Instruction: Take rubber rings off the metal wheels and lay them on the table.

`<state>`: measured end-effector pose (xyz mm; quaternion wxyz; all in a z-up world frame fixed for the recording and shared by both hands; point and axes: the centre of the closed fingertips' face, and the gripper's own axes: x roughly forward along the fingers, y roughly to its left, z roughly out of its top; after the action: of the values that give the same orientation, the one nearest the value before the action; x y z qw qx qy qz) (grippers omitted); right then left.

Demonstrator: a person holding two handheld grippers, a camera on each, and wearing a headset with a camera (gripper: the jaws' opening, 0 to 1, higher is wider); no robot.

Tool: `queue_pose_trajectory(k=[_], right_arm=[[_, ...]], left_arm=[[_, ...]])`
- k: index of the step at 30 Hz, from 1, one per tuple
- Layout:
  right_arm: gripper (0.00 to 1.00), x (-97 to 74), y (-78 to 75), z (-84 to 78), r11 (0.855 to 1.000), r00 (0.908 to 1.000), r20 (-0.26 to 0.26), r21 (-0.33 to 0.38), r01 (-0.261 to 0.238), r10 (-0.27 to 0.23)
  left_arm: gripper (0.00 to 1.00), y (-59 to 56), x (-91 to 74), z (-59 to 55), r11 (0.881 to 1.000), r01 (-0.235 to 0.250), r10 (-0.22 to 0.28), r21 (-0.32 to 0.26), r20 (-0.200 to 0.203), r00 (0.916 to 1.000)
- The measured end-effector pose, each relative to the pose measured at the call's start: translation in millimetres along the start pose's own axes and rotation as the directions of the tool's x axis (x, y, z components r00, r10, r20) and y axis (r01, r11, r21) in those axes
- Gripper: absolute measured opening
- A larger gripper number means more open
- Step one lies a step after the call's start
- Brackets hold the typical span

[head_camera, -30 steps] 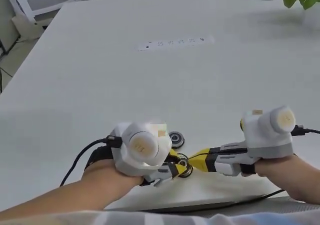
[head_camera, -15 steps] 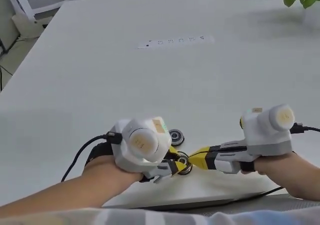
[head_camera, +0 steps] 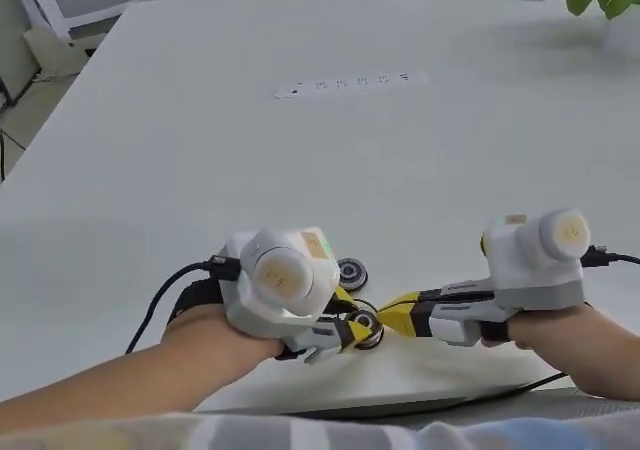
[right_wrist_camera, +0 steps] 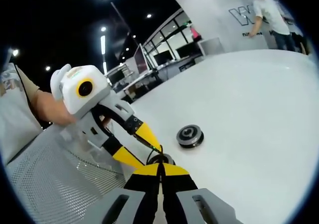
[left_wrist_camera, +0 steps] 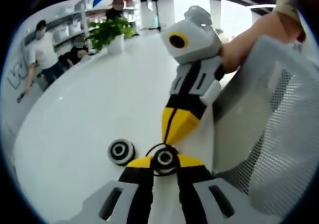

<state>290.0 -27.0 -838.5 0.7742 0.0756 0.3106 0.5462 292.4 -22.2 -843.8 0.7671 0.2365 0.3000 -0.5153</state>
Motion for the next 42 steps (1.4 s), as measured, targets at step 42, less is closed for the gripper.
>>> queue_pose_trajectory(k=[42], right_arm=[[0.00, -5.4, 7.8, 5.3, 1.000, 0.9998, 0.012, 0.018, -0.018, 0.018]], left_arm=[[0.55, -11.2, -52.8, 6.1, 0.997, 0.007, 0.000, -0.079, 0.087, 0.9962]])
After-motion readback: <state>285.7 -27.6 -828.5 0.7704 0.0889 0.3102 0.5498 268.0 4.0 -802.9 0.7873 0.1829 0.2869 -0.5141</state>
